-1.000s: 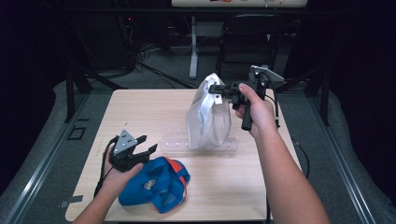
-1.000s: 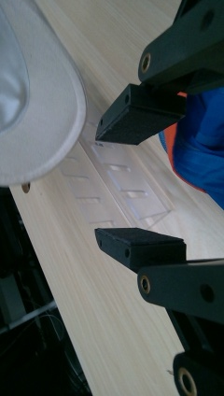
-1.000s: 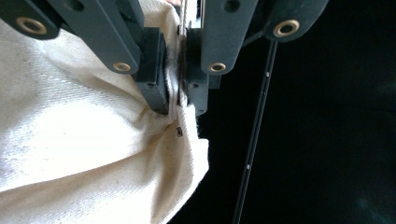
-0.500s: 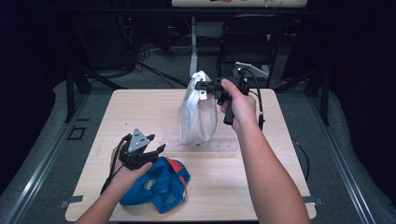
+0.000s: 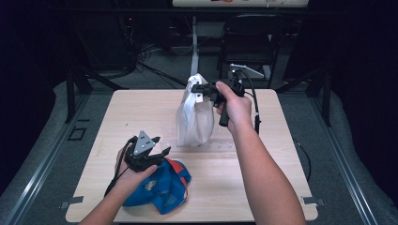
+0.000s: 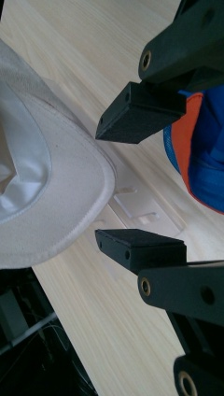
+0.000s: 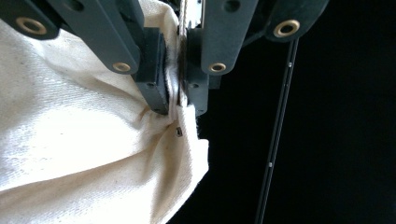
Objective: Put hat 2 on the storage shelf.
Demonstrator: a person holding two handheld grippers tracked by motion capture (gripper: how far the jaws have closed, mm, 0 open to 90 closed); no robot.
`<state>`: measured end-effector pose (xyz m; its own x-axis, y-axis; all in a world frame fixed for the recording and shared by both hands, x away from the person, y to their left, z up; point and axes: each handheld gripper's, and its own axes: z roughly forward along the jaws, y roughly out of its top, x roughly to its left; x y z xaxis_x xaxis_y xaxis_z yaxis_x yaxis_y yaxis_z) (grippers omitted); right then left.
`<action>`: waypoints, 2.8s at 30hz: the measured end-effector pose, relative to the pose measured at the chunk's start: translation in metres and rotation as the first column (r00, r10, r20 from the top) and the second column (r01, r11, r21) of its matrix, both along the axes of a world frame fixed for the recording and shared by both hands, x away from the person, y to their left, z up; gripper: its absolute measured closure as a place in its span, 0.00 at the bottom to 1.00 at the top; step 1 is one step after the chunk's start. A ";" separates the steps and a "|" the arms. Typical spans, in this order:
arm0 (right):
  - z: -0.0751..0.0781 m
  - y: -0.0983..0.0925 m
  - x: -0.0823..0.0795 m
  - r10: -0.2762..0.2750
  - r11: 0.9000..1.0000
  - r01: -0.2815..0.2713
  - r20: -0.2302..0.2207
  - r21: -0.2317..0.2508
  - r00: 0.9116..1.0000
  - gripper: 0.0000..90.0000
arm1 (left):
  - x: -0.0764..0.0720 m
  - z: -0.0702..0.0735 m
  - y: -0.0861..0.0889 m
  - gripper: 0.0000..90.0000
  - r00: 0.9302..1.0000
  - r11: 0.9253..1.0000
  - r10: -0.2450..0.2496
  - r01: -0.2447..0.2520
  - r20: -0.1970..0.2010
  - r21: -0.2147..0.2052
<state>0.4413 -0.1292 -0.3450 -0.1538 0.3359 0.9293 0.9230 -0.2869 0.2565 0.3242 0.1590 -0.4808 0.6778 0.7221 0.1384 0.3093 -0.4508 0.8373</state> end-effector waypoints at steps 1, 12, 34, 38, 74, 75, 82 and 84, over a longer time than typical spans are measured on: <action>-0.001 -0.001 -0.001 -0.002 1.000 0.002 -0.004 0.011 1.000 0.91 | 0.000 -0.001 -0.003 0.51 1.000 1.000 -0.005 0.005 0.000 0.000; -0.003 0.000 -0.004 0.013 1.000 -0.013 0.003 0.016 1.000 0.91 | 0.003 -0.009 -0.050 0.51 0.998 0.997 -0.058 0.058 0.007 0.049; -0.006 -0.003 -0.006 0.019 0.999 -0.019 0.003 0.046 1.000 0.91 | 0.018 -0.007 -0.026 0.90 0.996 0.996 -0.088 0.087 -0.032 -0.019; -0.010 0.000 -0.004 0.031 0.999 -0.031 -0.001 0.034 1.000 0.91 | 0.017 -0.014 -0.026 0.90 0.997 0.997 -0.069 0.068 -0.033 -0.024; -0.029 -0.049 -0.047 0.004 0.972 0.042 0.197 -0.230 0.980 0.64 | 0.017 -0.030 -0.007 0.94 0.991 0.997 0.067 -0.072 -0.119 -0.039; -0.036 -0.057 -0.054 0.001 0.971 0.048 0.205 -0.232 0.979 0.64 | 0.018 -0.032 -0.009 0.94 0.990 0.997 0.068 -0.071 -0.125 -0.022; -0.064 -0.071 -0.080 0.018 0.929 0.077 0.251 -0.362 0.968 0.64 | 0.020 -0.038 -0.011 0.93 0.989 0.997 0.068 -0.070 -0.130 -0.014; -0.068 -0.072 -0.084 0.019 0.921 0.085 0.261 -0.381 0.965 0.64 | 0.019 -0.038 -0.011 0.93 0.990 0.997 0.070 -0.072 -0.124 -0.013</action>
<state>0.3572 -0.2007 -0.4126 -0.3497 0.6689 0.6560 0.8031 -0.1465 0.5776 0.3435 0.1476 -0.5187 0.6356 0.7707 0.0437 0.4419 -0.4097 0.7981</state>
